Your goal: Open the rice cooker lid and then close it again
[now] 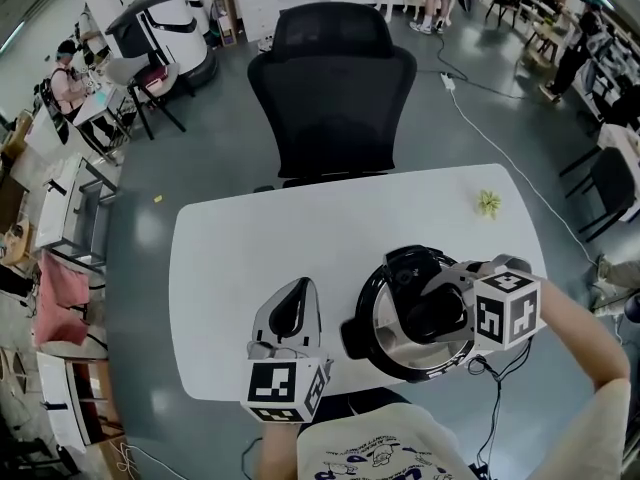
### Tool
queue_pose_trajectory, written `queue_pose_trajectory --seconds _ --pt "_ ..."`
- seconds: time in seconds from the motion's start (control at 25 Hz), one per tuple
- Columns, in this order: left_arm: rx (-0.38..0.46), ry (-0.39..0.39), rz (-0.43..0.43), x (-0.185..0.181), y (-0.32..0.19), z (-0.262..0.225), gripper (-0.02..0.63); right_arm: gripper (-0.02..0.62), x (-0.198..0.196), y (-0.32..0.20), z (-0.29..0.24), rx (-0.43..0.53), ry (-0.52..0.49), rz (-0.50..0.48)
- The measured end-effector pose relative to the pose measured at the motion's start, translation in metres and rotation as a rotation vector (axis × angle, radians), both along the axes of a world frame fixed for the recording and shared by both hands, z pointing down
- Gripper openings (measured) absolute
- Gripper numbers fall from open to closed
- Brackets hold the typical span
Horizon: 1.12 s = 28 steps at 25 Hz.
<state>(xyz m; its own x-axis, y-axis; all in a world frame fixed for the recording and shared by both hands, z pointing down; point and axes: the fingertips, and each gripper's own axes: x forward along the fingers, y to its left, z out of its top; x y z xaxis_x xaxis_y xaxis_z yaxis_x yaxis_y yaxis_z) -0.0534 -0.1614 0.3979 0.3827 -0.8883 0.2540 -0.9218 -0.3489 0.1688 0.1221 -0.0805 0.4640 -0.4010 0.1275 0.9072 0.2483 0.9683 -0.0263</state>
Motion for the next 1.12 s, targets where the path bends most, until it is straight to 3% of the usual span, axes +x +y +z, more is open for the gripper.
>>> queue_pose_trajectory --seconds 0.36,0.44,0.56,0.64,0.72,0.84,1.0,1.12 --pt "0.005 -0.002 -0.001 0.000 0.002 -0.001 0.014 0.299 -0.001 -0.003 0.002 0.020 -0.003 0.022" --pt "0.008 -0.004 0.004 0.002 0.004 -0.001 0.014 0.303 -0.006 0.000 0.000 0.015 -0.057 0.051" --pt "0.018 -0.008 0.010 0.003 0.007 -0.007 0.014 0.377 -0.019 0.004 -0.013 -0.010 -0.168 0.116" --pt "0.028 -0.010 0.012 0.003 0.008 -0.012 0.014 0.380 -0.026 0.000 -0.028 0.008 -0.244 0.169" --pt "0.038 -0.012 0.017 0.003 0.007 -0.015 0.014 0.374 -0.029 -0.010 -0.045 0.043 -0.334 0.252" --pt "0.057 -0.017 0.030 0.008 0.003 -0.019 0.014 0.314 -0.026 -0.035 -0.074 0.140 -0.516 0.408" --pt "0.086 -0.025 0.044 0.013 -0.004 -0.030 0.014 0.253 -0.005 -0.062 -0.125 0.242 -0.823 0.703" --pt "0.108 -0.031 0.054 0.017 -0.002 -0.045 0.014 0.224 0.017 -0.066 -0.156 0.304 -0.979 0.890"
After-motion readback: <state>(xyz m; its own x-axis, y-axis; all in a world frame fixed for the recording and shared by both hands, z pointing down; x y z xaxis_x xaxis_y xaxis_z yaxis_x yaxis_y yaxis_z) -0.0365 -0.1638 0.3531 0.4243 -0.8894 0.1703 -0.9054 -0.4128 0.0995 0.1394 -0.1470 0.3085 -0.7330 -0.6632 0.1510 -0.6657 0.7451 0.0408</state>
